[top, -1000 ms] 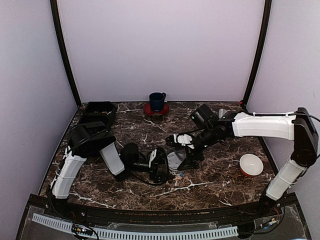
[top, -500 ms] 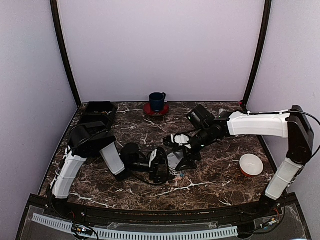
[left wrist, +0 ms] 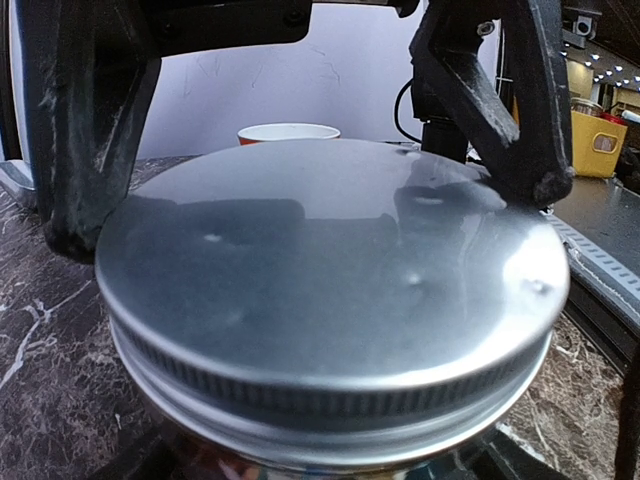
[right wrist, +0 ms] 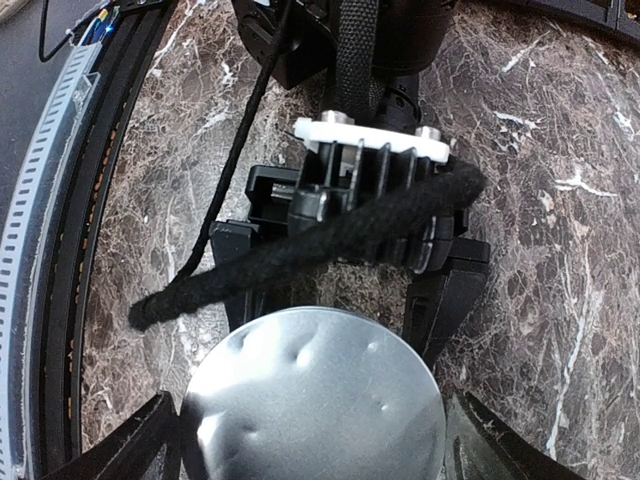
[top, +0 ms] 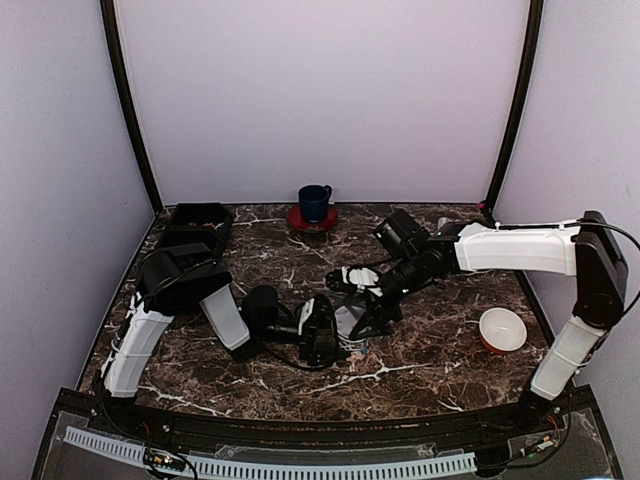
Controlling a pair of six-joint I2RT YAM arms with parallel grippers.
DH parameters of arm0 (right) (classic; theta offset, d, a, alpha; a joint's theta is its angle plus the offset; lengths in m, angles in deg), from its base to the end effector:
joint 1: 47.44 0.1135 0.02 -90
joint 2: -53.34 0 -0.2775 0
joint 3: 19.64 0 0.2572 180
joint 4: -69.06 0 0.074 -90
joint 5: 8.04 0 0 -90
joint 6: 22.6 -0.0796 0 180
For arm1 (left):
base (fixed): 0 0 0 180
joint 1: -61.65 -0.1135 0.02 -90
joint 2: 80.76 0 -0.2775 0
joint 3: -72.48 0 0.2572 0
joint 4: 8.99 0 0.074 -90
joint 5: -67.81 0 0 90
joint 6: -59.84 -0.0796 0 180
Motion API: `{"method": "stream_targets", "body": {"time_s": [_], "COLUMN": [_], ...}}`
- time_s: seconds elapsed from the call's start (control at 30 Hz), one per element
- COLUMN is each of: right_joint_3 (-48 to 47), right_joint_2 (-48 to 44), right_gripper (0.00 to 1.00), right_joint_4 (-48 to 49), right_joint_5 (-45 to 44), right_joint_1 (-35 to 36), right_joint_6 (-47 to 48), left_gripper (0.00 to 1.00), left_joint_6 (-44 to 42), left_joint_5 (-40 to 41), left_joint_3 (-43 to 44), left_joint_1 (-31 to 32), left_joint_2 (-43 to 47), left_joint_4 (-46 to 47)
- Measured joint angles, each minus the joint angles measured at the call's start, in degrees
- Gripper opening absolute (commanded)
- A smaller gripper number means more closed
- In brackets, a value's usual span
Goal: Pack the candies
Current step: Screw the box lid onto the packing bottle.
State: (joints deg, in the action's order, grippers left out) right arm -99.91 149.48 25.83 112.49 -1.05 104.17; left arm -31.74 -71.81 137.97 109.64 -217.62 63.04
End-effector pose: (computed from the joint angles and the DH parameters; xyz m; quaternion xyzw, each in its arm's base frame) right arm 0.2261 0.2960 0.1967 -0.6696 0.6490 0.2744 0.2348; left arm 0.2429 -0.3602 0.0610 0.5384 0.4543 -0.5255 0.4771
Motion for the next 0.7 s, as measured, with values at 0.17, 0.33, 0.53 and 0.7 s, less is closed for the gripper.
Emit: {"method": "stream_targets", "body": {"time_s": [0.17, 0.33, 0.53, 0.7], "right_joint_3": [2.1, 5.6, 6.0, 6.0], "right_joint_2": [-1.2, -3.2, -3.2, -3.2], "right_gripper": [0.92, 0.92, 0.85, 0.8], "right_joint_4": [2.8, 6.5, 7.0, 7.1], "right_joint_5": [-0.1, -0.8, -1.9, -2.0], "right_joint_1": [0.0, 0.2, 0.3, 0.3], "right_joint_6": [-2.1, -3.5, -4.5, -5.0], "left_gripper": [0.81, 0.81, 0.81, 0.81], "left_joint_6": [1.5, 3.4, 4.4, 4.7], "left_joint_5": [0.6, 0.7, 0.9, 1.0], "left_joint_3": [-0.3, -0.7, -0.7, -0.8], "left_joint_1": [-0.3, -0.4, -0.4, -0.4], "left_joint_2": [-0.1, -0.2, -0.3, -0.3], "left_joint_4": [1.2, 2.5, 3.1, 3.3]}}
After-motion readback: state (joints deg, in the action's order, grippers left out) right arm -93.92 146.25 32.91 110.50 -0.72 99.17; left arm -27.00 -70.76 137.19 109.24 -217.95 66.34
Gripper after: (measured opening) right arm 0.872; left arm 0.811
